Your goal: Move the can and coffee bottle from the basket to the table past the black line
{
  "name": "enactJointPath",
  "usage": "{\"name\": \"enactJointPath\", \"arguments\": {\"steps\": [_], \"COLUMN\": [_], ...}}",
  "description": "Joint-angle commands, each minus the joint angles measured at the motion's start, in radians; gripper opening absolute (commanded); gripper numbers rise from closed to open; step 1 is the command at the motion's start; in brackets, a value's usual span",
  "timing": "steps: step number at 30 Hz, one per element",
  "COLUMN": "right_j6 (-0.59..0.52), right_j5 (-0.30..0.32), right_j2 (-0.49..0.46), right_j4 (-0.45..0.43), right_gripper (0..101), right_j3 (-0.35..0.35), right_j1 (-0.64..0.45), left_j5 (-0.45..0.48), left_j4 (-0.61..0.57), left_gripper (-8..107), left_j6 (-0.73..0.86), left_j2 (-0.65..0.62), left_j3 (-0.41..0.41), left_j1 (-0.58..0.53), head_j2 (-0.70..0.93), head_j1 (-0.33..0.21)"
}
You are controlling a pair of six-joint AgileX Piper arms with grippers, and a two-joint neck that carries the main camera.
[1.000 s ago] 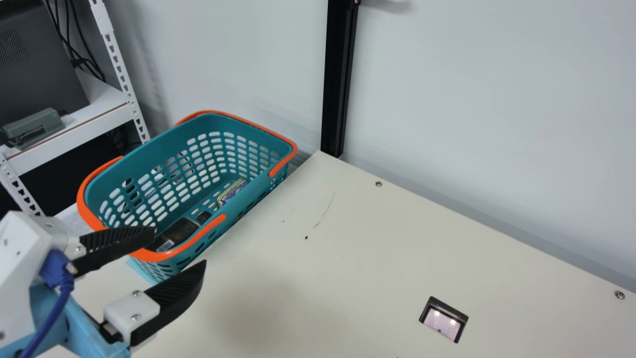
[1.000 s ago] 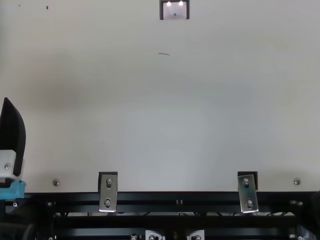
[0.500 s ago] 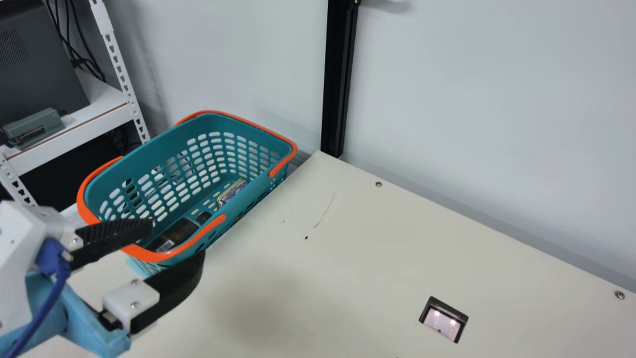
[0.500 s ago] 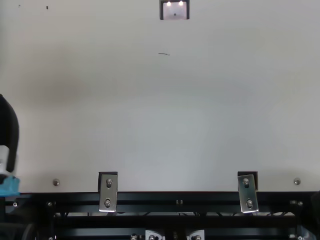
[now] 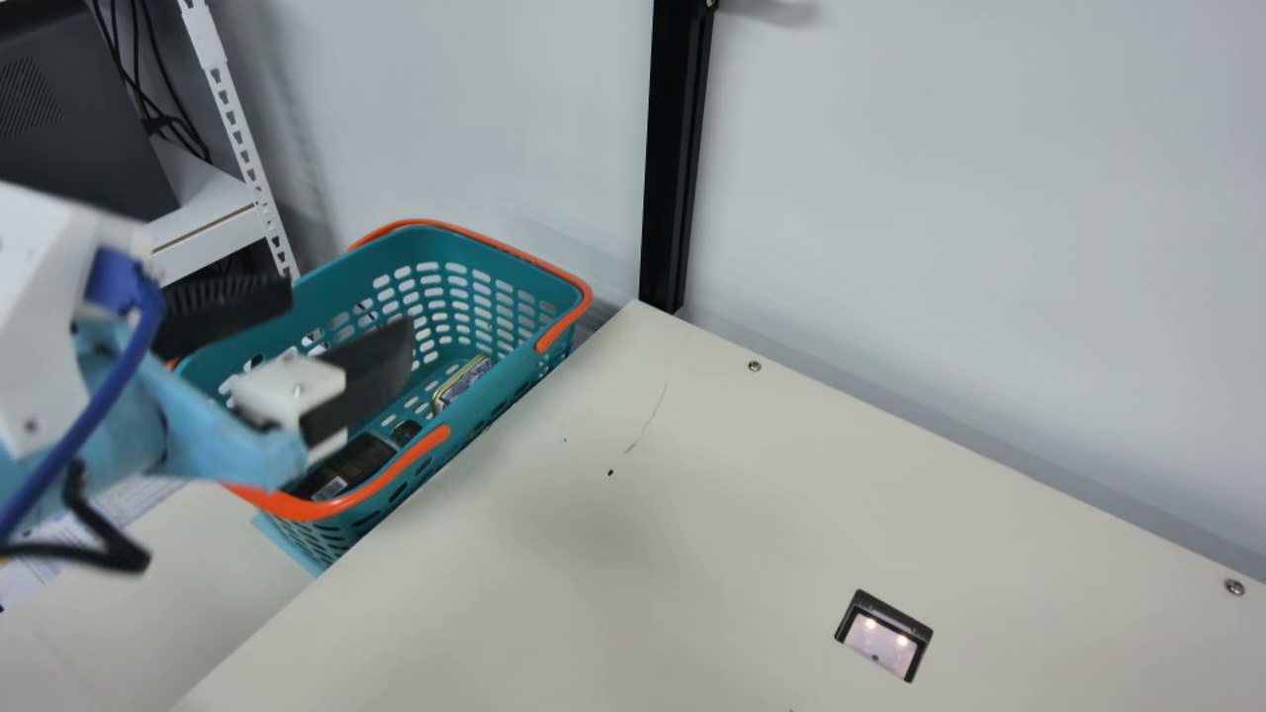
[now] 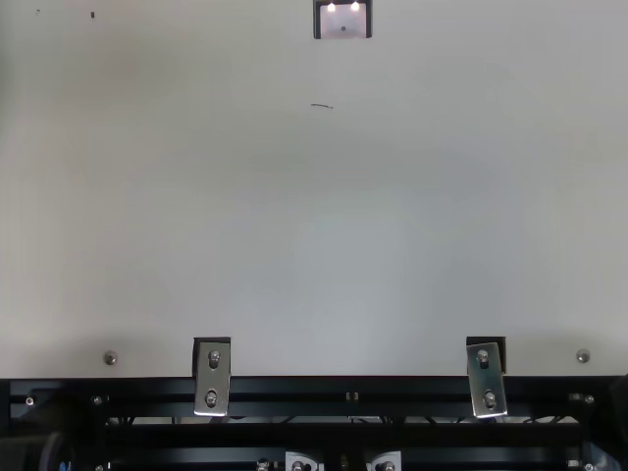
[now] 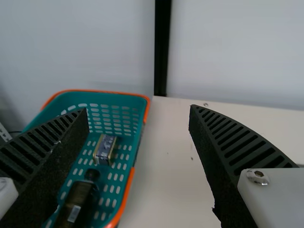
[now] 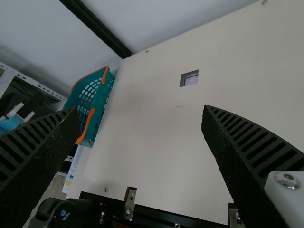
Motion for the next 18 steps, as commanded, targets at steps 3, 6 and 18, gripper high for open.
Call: {"name": "enactJointPath", "arguments": {"steps": [3,6,18], "right_j6": [0.0,0.0,0.0], "right_j5": [0.0,0.0,0.0], "right_j2": [0.0,0.0,0.0], "right_j4": [0.0,0.0,0.0], "right_gripper": [101,101,101], "right_j3": [0.0,0.0,0.0], "right_j1": [0.0,0.0,0.0], "left_j5": [-0.035,-0.046,0.011], "left_j4": [-0.013,-0.053,-0.299], "left_gripper": [90,90,90], "left_j6": [0.032,0.082,0.417], "left_j2": [0.178,0.273,0.614], "left_j3": [-0.119,-0.185,-0.418], "left_j1": [0.09,0.145,0.342], "head_j2": [0.02,0.02,0.02], "head_j1": [-0.025,-0.025,-0.025]}}
